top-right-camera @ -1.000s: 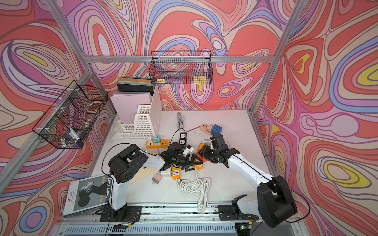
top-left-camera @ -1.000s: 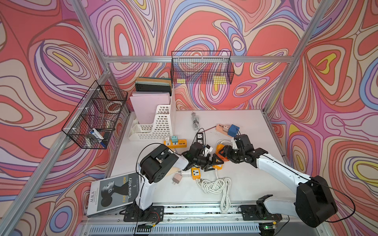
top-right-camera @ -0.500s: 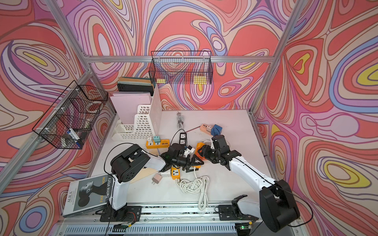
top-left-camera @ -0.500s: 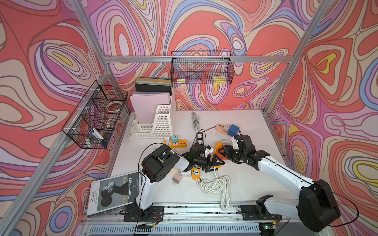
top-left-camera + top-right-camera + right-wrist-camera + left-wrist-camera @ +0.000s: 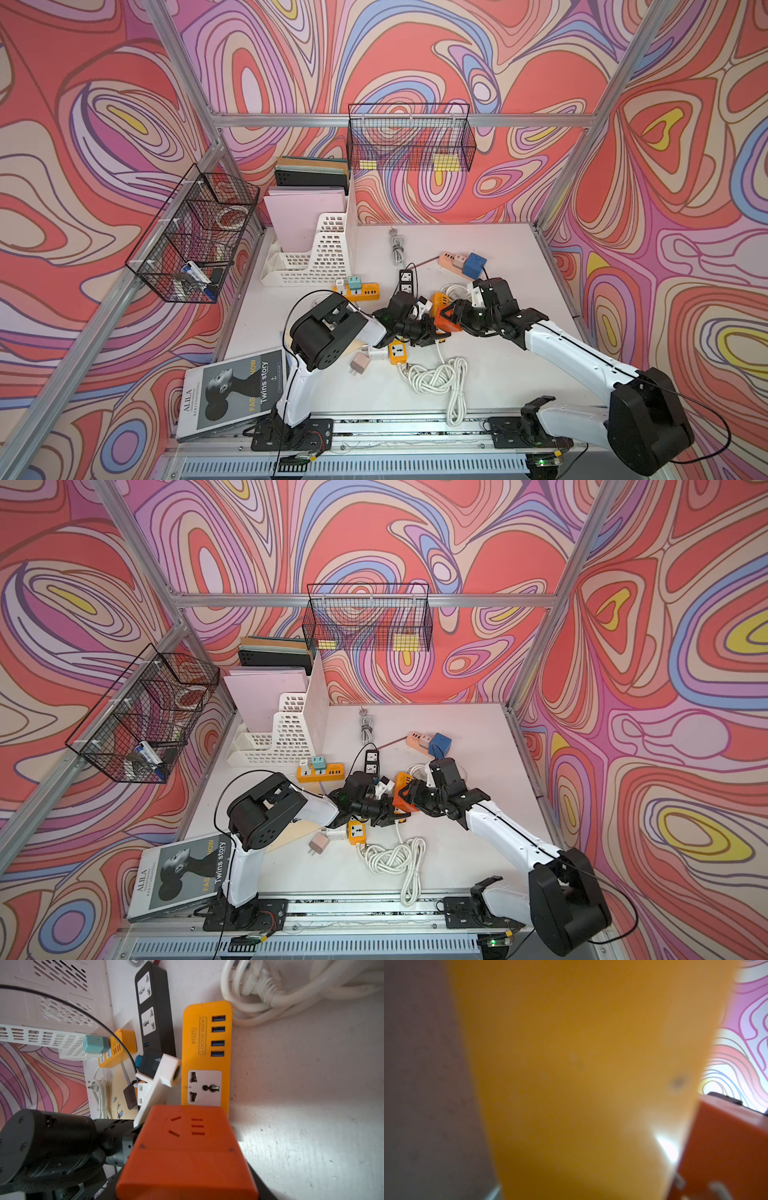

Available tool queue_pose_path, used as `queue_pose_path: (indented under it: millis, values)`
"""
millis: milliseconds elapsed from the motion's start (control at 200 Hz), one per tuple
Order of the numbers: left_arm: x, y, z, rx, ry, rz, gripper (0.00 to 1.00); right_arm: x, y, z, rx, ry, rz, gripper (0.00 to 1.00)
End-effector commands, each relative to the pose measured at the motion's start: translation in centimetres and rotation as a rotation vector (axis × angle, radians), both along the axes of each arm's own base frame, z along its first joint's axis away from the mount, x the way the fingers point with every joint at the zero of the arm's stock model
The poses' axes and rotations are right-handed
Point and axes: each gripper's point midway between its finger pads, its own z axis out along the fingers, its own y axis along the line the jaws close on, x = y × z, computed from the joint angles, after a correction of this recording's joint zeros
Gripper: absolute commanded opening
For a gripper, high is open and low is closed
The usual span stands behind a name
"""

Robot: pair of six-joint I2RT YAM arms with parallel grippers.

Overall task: Pull the plug off the socket
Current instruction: Remove the plug from the socket, then place the plug at the center of the board.

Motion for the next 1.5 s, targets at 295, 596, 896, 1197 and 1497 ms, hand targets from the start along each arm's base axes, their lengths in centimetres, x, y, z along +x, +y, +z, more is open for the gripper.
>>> queue_pose_path:
  millis: [295,596,896,1197,1497]
  values:
    - [1.4,2.1,-3.3,0.167,0.085,0.059,0.42,-2.8,-6.5,4.8,-0.193,-0.078,-0.209,0.41]
    - [1.5,5.6,0.6,0.423,-0.140,-0.016,0.84,-2.2,-7.2,5.5,-0.144,-0.164,-0.297,0.41]
    - [3.1,11.1,7.1,0.676,-0.459,0.004,0.85,-2.4,-6.6,4.3,-0.056,-0.158,-0.323,0.42]
    - [3.9,12.2,13.0,0.631,-0.673,0.070,0.85,-2.3,-8.4,1.0,-0.017,-0.045,-0.394,0.43]
    - [5.5,13.9,13.3,0.566,-0.623,0.241,0.99,-1.6,-12.6,-2.3,0.106,0.057,-0.522,0.43]
